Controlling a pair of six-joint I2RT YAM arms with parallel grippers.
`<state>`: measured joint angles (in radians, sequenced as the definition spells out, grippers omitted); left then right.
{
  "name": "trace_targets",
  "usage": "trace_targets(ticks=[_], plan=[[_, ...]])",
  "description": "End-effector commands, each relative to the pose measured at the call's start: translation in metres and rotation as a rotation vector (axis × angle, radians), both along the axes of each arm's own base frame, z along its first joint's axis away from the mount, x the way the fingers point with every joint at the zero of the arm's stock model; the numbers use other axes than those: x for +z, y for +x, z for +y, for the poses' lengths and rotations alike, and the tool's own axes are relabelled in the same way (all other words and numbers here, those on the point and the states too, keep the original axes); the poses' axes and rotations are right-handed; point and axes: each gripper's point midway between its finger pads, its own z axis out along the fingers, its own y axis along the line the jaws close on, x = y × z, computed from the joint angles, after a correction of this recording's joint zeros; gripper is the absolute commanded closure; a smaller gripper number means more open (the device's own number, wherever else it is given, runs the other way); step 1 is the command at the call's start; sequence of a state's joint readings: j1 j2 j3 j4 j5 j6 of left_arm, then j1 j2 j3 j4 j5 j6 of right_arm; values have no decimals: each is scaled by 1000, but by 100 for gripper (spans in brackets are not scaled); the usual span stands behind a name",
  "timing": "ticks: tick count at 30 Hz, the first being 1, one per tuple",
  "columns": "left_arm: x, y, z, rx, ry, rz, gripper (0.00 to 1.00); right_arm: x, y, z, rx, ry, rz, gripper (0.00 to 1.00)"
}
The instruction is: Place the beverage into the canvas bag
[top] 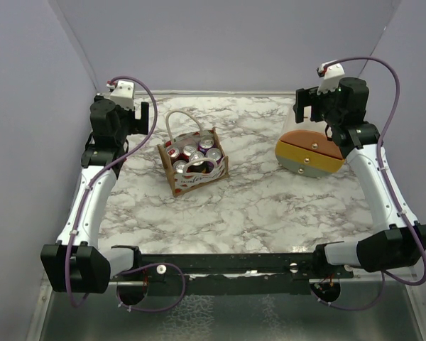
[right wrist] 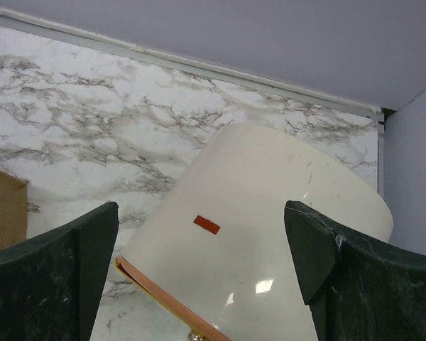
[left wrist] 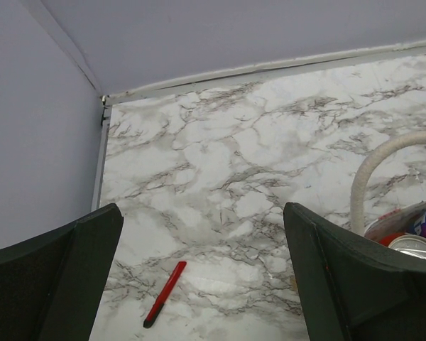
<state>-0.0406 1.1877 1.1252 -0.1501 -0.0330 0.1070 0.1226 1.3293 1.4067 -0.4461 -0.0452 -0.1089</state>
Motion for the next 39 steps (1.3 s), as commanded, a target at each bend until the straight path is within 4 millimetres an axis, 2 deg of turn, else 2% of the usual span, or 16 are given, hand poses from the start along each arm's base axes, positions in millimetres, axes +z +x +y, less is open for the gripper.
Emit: trace_targets(ticks=[1,6,12,17,23,28,32,39], plan=[[4,-4,-9,-51,-53,-4,1,11,0,-5,-17,13,-46,0],[4,-10,-8,-62,-46,2,1,10,-5,-12,-43,41,-80,0],[7,-18,-7,-77,-16,-3,1,19,-23,-18,-24,61,-138,0],[18,-27,-10,-98,-12,-21,1,31,-39,-22,5,33,-173,0],[36,-43,-1,-63,3,-67,1,43,-47,-19,57,-4,-197,0],[46,-54,-1,-61,4,-98,1,41,-65,-7,133,-2,-195,0],[51,-59,-1,-59,-3,-121,1,39,-82,-5,156,-17,-201,0],[49,-70,-8,-96,-16,-143,1,25,-107,-1,190,-32,-203,0]])
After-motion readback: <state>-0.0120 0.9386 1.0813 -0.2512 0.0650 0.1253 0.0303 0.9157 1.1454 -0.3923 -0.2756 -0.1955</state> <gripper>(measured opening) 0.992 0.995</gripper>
